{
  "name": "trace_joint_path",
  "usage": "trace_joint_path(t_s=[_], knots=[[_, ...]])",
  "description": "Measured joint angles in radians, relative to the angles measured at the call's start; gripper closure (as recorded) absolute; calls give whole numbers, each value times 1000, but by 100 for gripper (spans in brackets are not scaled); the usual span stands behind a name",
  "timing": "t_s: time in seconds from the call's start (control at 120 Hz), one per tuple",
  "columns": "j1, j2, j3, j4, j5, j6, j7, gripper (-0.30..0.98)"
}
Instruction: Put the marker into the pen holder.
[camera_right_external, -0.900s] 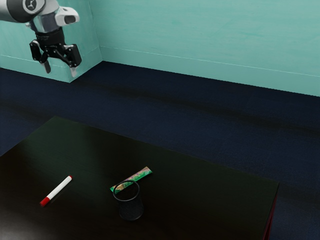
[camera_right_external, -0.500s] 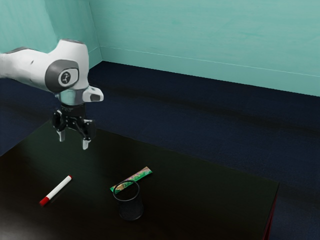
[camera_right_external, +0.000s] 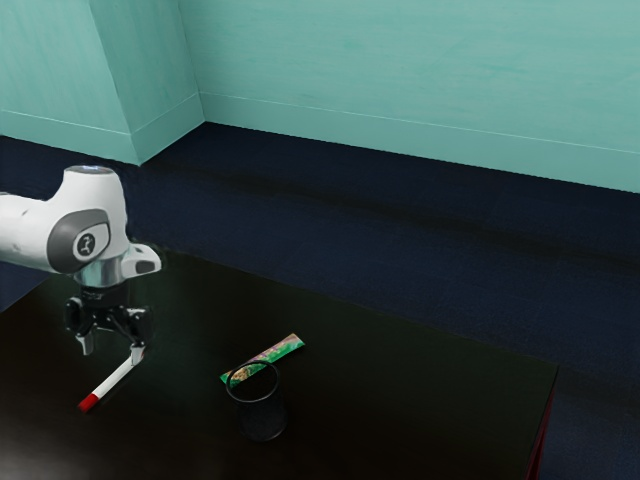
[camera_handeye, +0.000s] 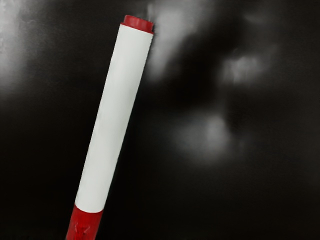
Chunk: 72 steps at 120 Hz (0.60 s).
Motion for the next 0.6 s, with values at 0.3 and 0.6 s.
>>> trace_joint_path(t_s=[0.3, 0.6], knots=[[-7, 19, 14, -67, 0, 126, -15, 0], [34, 172, 45, 29, -1, 189, 7, 1]])
